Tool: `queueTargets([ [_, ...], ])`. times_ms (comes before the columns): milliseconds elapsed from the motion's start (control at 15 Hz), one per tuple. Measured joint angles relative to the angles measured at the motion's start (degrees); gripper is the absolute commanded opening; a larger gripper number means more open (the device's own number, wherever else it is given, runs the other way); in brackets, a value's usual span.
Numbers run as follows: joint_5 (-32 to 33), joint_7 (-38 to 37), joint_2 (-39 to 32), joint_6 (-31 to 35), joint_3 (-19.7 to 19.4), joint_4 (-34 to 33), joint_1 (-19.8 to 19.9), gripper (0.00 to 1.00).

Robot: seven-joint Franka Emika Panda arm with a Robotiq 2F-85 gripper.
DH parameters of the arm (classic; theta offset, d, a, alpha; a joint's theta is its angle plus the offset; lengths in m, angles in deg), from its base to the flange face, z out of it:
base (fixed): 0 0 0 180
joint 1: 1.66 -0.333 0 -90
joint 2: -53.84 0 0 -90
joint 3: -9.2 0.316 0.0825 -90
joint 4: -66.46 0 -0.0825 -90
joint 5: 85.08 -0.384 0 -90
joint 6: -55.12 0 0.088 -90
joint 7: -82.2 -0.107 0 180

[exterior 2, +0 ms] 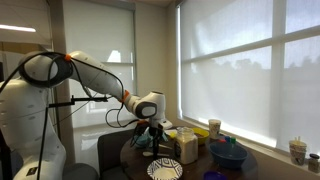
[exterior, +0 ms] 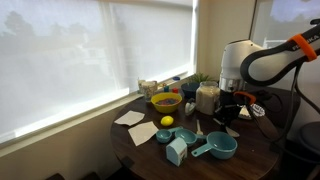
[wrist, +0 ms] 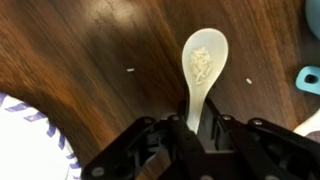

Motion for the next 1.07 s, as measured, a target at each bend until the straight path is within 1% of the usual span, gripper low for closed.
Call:
queueTargets([
  [67,0.1,-0.11,0.0,0.0,0.0,0.0,0.02,0.16],
  [133,0.16,-0.17,0.02,0.0,0.0,-0.01,0.03,0.13],
  [267,0.18,-0.26,0.06,0.0,0.04,-0.09,0.01,0.02],
  [333,0.19,-0.28,0.06,0.0,0.04,-0.08,0.01,0.04],
  [867,0.26,-0.32,0.08,0.0,0.04,-0.11,0.02,0.04],
  [1067,1.48,-0.32,0.57,-0.59,0.01,-0.31,0.06,0.04],
])
